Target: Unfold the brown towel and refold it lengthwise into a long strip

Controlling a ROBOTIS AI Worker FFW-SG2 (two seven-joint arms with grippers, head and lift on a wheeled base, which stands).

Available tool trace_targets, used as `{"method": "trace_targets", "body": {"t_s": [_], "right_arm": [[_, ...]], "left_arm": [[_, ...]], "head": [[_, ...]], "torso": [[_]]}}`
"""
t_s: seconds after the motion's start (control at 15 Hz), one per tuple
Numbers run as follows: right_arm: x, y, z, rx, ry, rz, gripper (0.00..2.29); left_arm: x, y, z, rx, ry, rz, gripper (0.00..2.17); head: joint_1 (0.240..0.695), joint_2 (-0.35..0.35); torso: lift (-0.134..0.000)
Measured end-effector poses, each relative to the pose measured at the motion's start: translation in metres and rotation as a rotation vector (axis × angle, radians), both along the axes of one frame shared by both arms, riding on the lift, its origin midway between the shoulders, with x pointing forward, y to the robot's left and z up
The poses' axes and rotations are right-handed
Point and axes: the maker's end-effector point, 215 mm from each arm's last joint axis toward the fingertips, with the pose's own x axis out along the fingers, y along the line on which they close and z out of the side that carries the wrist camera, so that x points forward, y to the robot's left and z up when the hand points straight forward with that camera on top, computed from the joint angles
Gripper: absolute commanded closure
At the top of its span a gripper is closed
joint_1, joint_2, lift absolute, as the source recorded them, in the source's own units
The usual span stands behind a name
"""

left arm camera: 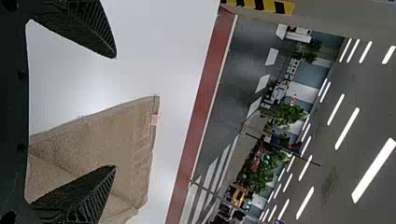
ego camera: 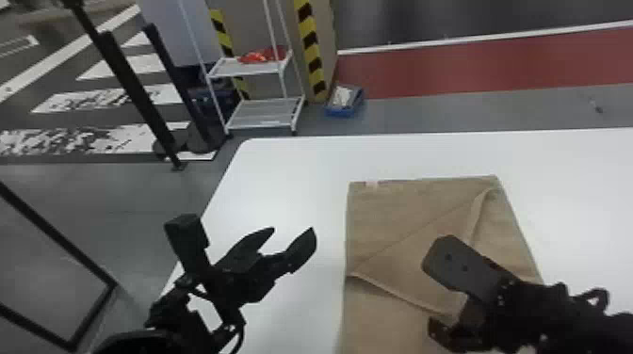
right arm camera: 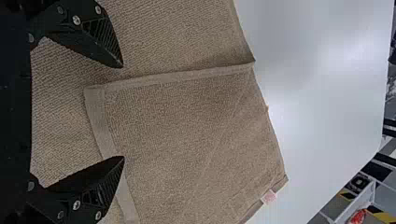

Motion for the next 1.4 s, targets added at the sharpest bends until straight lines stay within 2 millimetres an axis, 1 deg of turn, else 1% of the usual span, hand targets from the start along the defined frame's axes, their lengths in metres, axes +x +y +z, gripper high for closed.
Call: {"method": "trace_targets", "body": {"t_s": [0.2,0.47,0.6,0.67,0.87,1.07,1.2,1.27,1.33,1.4], "right_arm": [[0.002,-0.001,-0.003,-0.02,0.0,-0.004,0.21],[0.009,-0.004,-0.002,-0.031,-0.016,-0.02,0.22],[0.014,-0.007,0.0,-0.036,-0.028,-0.038,0.29],[0.016,-0.008,0.0,-0.04,-0.028,-0.046,0.38],[0.018,-0.012,-0.001,-0.048,-0.027,-0.06,0.5],[0.019,-0.016,0.0,-0.049,-0.03,-0.072,0.5],[0.021,-0.02,0.005,-0.044,-0.049,-0.089,0.51],[0.022,-0.022,0.007,-0.043,-0.055,-0.098,0.7],[0.023,-0.024,0.008,-0.043,-0.056,-0.103,0.8],[0.024,-0.024,0.008,-0.043,-0.055,-0.107,0.8]], "left_arm": [[0.0,0.0,-0.002,-0.003,0.003,-0.001,0.02],[-0.001,0.0,-0.004,-0.005,0.006,-0.002,0.02],[-0.001,0.0,-0.005,-0.005,0.008,-0.002,0.02],[-0.001,0.0,-0.005,-0.006,0.008,-0.003,0.02],[-0.002,0.0,-0.007,-0.007,0.01,-0.002,0.02],[-0.002,0.0,-0.008,-0.007,0.011,-0.002,0.02],[-0.002,0.0,-0.008,-0.007,0.011,-0.002,0.02],[-0.002,0.0,-0.008,-0.007,0.011,-0.002,0.02],[-0.002,0.0,-0.008,-0.007,0.01,-0.002,0.02],[-0.002,0.0,-0.008,-0.008,0.01,-0.002,0.02]], "head": [[0.695,0.29],[0.695,0.286],[0.695,0.281],[0.695,0.279],[0.695,0.272],[0.695,0.267],[0.695,0.262],[0.695,0.259],[0.695,0.258],[0.695,0.255]], "torso": [[-0.123],[-0.123],[-0.123],[-0.123],[-0.123],[-0.123],[-0.123],[-0.123],[-0.123],[-0.123]]}}
